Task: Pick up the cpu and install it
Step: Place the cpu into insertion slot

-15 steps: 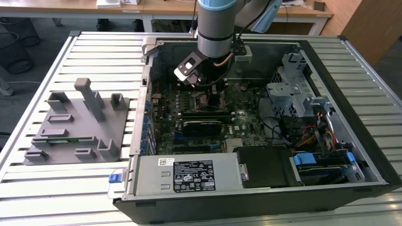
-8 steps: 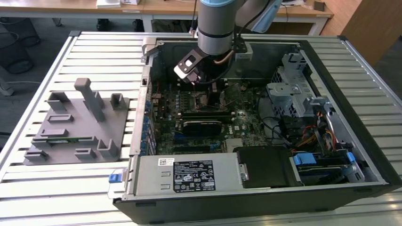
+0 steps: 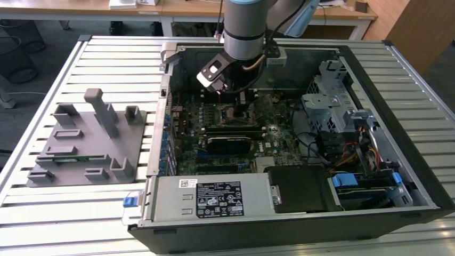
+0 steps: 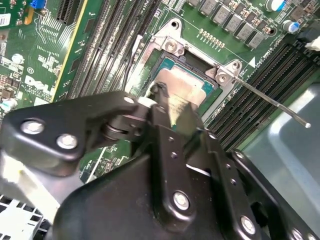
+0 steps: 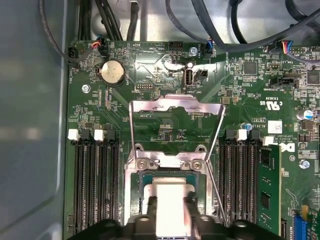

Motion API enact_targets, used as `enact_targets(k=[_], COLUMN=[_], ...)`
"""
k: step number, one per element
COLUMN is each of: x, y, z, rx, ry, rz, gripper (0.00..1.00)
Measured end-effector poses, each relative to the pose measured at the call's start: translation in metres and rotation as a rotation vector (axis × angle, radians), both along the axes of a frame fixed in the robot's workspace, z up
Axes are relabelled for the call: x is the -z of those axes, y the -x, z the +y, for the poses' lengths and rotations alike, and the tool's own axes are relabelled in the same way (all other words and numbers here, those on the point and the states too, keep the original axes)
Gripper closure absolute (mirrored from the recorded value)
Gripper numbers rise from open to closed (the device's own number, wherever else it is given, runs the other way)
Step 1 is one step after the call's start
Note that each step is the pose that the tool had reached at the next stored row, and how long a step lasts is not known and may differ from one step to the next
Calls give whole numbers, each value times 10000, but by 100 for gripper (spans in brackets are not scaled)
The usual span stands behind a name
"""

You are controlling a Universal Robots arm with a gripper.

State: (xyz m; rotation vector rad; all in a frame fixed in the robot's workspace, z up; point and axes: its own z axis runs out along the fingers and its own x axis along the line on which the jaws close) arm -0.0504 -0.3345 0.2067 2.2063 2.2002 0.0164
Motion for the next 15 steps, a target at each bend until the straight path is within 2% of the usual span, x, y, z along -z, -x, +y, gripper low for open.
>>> enact_targets(k=[2, 3, 5, 15], x=[-10, -17, -28, -43], y=[0, 0, 0, 0], z=[0, 0, 0, 0], rx=[-1, -1, -1, 2], ry=[-1, 0, 0, 0], rz=[1, 2, 2, 6], gripper=[77, 77, 89, 89])
